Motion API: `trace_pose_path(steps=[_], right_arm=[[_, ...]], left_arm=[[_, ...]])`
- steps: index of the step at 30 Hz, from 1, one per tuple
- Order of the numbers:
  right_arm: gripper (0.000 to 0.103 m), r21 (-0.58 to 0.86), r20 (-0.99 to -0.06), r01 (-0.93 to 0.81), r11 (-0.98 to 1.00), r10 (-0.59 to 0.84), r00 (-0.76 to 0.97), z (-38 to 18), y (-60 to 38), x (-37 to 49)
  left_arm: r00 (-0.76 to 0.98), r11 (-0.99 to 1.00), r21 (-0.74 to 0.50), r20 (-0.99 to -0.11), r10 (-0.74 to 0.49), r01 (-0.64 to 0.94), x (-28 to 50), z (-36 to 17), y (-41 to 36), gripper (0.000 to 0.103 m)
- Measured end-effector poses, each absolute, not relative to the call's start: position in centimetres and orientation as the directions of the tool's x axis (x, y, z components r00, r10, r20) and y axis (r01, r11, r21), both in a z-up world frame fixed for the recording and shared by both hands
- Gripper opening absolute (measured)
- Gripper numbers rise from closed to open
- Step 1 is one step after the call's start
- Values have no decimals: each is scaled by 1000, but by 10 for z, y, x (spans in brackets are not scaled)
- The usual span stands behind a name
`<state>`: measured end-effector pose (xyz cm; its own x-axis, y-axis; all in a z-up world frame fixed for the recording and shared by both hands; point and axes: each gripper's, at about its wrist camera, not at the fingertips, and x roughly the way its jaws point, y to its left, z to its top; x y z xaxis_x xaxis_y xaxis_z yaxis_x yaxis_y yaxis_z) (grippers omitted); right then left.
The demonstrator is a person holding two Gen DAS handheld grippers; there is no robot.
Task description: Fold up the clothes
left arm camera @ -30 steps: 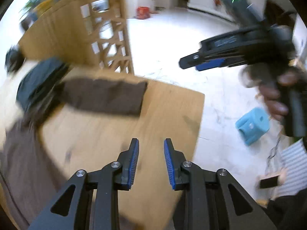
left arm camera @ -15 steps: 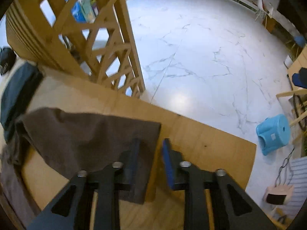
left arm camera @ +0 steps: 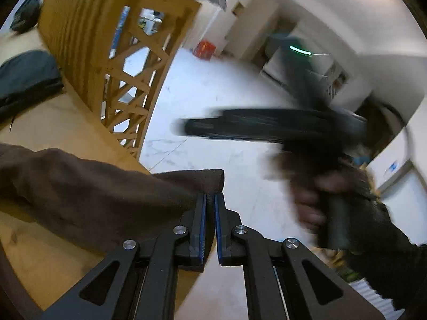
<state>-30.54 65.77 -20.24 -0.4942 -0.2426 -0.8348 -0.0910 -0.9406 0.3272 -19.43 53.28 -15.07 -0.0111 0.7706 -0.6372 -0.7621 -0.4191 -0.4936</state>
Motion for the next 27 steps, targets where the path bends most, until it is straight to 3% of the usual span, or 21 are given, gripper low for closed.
trace_pose_path(steps=[7, 12, 23, 25, 26, 27], right_arm=[[47, 178, -913, 254, -951, -256, -319, -227, 517, -442], [47, 159, -943, 351, -923, -248, -223, -248, 451, -508], [50, 20, -959, 376, -926, -124, -255, -299, 385, -587], [26, 28, -958, 404, -914, -140, -250, -296, 381, -584], [3, 32, -958, 429, -903, -150, -244, -295, 377, -581], [2, 32, -958, 452, -892, -156, -240, -293, 374, -578]], left_arm=[[-33, -455, -551, -612, 790, -700, -211, -165, 502, 6], [-36, -424, -602, -548, 836, -676, -219, -173, 466, 6], [-27, -410, -685, -496, 868, -602, -232, -191, 411, 6], [-23, -402, -696, -484, 875, -595, -235, -192, 407, 6], [-25, -400, -697, -481, 876, -595, -236, -192, 406, 6], [-28, -400, -698, -479, 877, -594, -237, -192, 405, 6]])
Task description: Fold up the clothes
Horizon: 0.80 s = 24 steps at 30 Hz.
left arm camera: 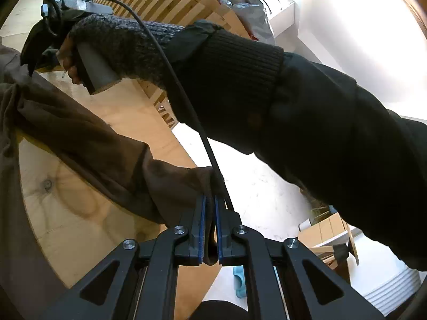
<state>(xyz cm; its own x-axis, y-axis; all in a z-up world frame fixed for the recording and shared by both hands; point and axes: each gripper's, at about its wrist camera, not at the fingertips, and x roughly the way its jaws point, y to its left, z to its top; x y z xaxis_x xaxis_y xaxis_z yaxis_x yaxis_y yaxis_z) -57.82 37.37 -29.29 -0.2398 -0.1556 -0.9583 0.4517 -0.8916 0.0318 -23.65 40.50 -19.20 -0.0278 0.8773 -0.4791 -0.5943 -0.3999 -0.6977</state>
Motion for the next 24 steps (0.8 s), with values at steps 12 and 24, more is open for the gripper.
trace_pose_path(steps=[12, 24], right_arm=[[2, -153, -882, 341, -927, -28, -470, -223, 390, -613], [39, -114, -922, 303, -946, -13, -386, -203, 442, -586]], left_arm=[[-71, -417, -687, -471, 879, -595, -249, -188, 402, 6], [-64, -409, -690, -468, 882, -597, -247, -184, 398, 5]])
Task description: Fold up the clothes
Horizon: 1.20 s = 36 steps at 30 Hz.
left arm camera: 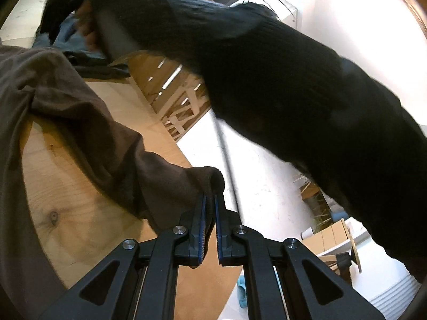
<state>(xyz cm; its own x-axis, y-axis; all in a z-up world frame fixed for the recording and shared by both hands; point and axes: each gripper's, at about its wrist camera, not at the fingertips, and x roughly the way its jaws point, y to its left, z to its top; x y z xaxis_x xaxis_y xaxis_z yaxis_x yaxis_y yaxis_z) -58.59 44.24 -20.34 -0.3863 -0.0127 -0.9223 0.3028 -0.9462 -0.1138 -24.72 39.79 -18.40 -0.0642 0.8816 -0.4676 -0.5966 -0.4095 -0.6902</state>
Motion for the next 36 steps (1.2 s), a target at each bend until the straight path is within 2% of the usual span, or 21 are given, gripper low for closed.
trace_pose_path(steps=[5, 7, 12, 16, 17, 18, 19, 22, 29, 31, 32, 33, 36], right_arm=[[39, -130, -950, 257, -957, 47, -307, -206, 503, -524], [39, -79, -968, 222, -972, 21, -251, -218, 525, -497], [39, 142, -977, 120, -983, -158, -140, -235, 560, -458], [39, 339, -933, 65, -939, -344, -105, -232, 569, -445], [35, 368, -922, 64, -928, -373, -102, -231, 568, -446], [11, 382, -917, 74, -921, -388, -97, -230, 565, -443], [0, 392, -912, 84, -916, -399, -92, -229, 561, -442], [1, 313, -937, 144, -939, -330, -114, -221, 552, -442], [2, 178, -960, 91, -980, -193, -205, -197, 571, -430], [18, 198, -965, 61, -978, -206, -163, -199, 578, -427], [35, 206, -969, 46, -977, -210, -132, -205, 577, -429], [38, 209, -970, 38, -977, -212, -118, -210, 575, -430], [38, 188, -969, 46, -981, -193, -153, -214, 570, -425]], left_arm=[[-81, -397, -678, -447, 891, -618, -238, -159, 398, 6], [-93, -392, -674, -434, 896, -627, -229, -149, 393, 6], [-113, -390, -655, -424, 899, -647, -214, -128, 401, 6], [-125, -385, -658, -407, 905, -648, -215, -131, 410, 6], [-127, -385, -659, -405, 905, -646, -216, -132, 414, 6], [-127, -388, -656, -409, 904, -648, -213, -132, 418, 6], [-126, -390, -655, -413, 902, -648, -213, -133, 423, 6], [-123, -395, -658, -420, 899, -641, -218, -136, 437, 6], [-91, -380, -686, -419, 904, -620, -231, -148, 452, 6], [-108, -380, -689, -405, 908, -617, -236, -142, 446, 6], [-122, -383, -688, -397, 910, -616, -238, -139, 440, 6], [-137, -386, -688, -389, 911, -615, -240, -136, 434, 6], [-186, -406, -680, -376, 908, -610, -250, -126, 412, 6]])
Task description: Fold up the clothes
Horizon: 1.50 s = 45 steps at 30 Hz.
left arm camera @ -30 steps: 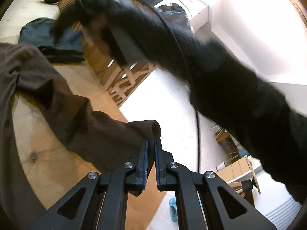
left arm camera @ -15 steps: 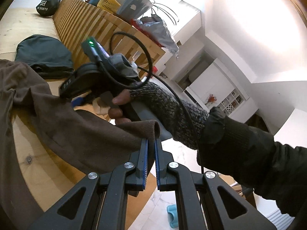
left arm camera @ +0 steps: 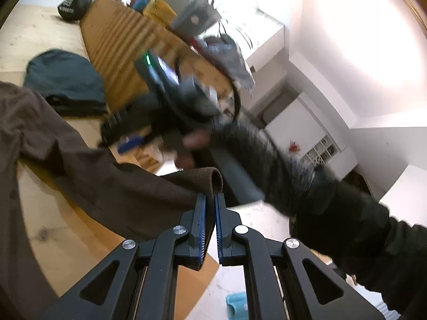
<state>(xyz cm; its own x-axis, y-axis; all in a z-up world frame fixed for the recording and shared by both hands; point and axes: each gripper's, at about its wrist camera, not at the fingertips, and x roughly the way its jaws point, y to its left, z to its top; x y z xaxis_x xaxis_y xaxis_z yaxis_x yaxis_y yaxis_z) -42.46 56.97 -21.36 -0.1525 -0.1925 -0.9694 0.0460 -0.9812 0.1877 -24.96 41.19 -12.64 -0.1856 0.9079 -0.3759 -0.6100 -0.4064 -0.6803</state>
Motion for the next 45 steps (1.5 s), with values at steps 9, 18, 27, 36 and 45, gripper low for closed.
trace_pose_path(steps=[9, 18, 27, 36, 45], right_arm=[[38, 102, -962, 156, -982, -138, -234, -188, 501, -428], [38, 152, -937, 410, -900, -263, -231, -168, 323, -414], [38, 197, -938, 488, -851, -309, -160, -187, 128, -427], [40, 186, -952, 452, -872, -273, -135, -191, 57, -454], [45, 213, -963, 395, -894, -260, -67, -214, 7, -482]], left_arm=[[-211, -583, -569, -587, 782, -580, -232, -148, 335, 8], [-418, -898, -353, -797, 436, -264, -159, -162, 90, 27], [-440, -940, -341, -849, 294, 29, -154, -229, -65, 32], [-393, -948, -313, -866, 311, -60, -177, -250, -46, 38], [-387, -986, -169, -909, 156, 0, -180, -257, -45, 48]])
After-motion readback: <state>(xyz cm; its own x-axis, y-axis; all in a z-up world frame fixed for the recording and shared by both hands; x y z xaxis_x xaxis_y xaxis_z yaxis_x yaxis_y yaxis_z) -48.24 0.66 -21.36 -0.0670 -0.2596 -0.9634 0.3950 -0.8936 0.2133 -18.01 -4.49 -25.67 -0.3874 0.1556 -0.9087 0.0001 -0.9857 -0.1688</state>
